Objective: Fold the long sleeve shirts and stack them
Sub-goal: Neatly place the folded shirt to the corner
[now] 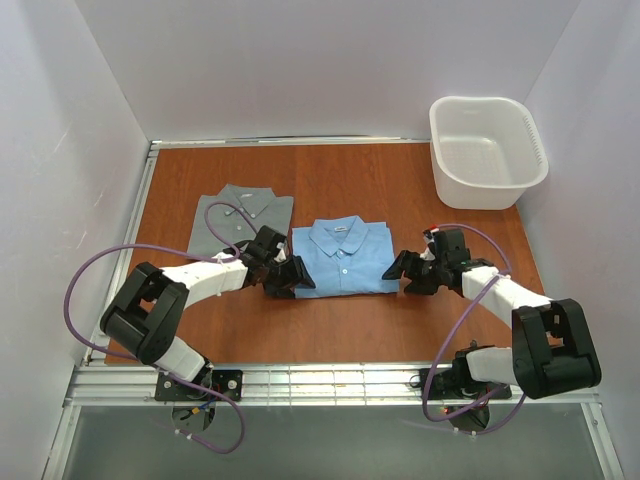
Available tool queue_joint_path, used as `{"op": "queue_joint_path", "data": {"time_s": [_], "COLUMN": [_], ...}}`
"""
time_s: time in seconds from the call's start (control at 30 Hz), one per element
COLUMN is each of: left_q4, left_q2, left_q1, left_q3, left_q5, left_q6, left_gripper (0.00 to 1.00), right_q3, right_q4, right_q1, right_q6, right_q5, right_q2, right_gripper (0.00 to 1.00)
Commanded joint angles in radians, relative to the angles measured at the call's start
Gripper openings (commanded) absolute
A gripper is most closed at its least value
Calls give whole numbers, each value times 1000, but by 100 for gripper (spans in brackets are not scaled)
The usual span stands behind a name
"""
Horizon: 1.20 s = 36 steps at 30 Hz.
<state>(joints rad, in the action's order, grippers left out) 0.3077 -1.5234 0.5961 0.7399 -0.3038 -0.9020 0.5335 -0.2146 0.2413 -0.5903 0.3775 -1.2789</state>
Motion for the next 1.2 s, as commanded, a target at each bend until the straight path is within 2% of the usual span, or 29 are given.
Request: {"op": "queue_joint_path", "data": {"time_s": [0.0, 0.2, 0.3, 0.4, 0.43, 0.5, 0.53, 0.6, 1.0, 1.17], "left_q4": [19, 5, 4, 5, 4, 4, -1, -2, -27, -125], "left_q2": [0, 2, 17, 42, 46, 58, 60, 72, 114, 178], "left_q1": [10, 10, 8, 8, 10, 8, 8, 10, 4, 1], "left_q3": [6, -2, -5, -10, -14, -20, -28, -37, -102, -189], "left_q5": [18, 20, 31, 42, 45, 37, 32, 34, 57, 66], "left_q6": [-11, -28, -40, -51, -57, -80, -87, -98, -205, -379], "left_gripper": [67, 72, 77, 83, 84, 88, 89, 91, 97, 98], "right_q3": [-52, -95, -99, -87, -81, -60, -55, -35, 34, 26], "right_q4": [134, 233, 259, 264, 262, 262, 264, 264, 268, 274], "right_q1": [-4, -2, 1, 1, 3, 1, 1, 1, 1, -2], "right_q6": [-112, -169, -192, -209, -216, -243, -250, -275, -401, -442], "right_q5": [61, 90, 115, 124, 130, 155, 162, 178, 235, 247], "right_q2": [-17, -57, -68, -47, -42, -33, -28, -14, 36, 55], "right_gripper": [80, 72, 63, 40, 30, 18, 9, 2, 1, 1]}}
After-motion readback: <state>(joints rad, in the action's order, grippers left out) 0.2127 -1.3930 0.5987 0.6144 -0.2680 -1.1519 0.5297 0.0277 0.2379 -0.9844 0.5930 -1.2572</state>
